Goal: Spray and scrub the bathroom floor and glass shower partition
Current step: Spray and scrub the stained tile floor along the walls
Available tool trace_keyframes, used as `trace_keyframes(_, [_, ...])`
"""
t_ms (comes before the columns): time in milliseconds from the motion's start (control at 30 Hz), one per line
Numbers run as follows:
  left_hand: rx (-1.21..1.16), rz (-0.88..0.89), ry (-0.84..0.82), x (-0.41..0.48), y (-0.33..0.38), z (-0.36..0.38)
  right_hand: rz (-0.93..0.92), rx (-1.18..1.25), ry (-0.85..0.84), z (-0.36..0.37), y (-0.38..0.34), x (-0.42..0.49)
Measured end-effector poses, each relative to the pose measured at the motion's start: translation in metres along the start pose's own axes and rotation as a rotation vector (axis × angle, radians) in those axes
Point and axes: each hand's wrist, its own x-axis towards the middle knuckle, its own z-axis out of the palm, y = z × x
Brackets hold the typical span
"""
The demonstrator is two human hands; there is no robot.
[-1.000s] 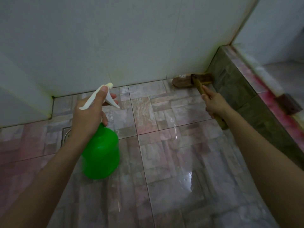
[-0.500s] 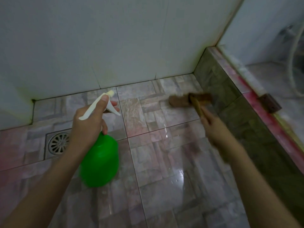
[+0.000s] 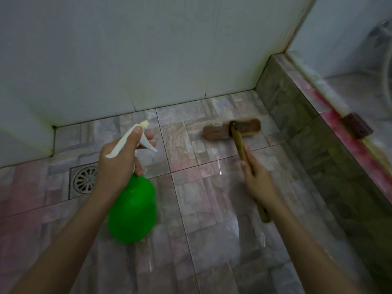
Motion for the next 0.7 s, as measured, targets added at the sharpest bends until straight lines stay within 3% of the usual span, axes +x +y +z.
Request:
trace_keyframes(167, [-0.028,-0.024,0.031,-0.007,-0.001,-0.013,0.065,-0.011,-0.116,0.018,-0.039,0.100])
trace_keyframes(367, [-0.027,-0.039,0.081,-0.012,0.002,-0.028,0.065,0.097,-0.100,0.022,-0.034,-0.041])
trace_keyframes(567, [-0.029,-0.042,0.130,-0.024,-0.007,-0.055,0.045,-0.050,-0.177,0.060,-0.082,0.080])
trace_keyframes(700, [-0.030,-0.074,0.170,-0.026,-0.007,-0.066,0.128,0.040,-0.176,0.048,-0.078,-0.041])
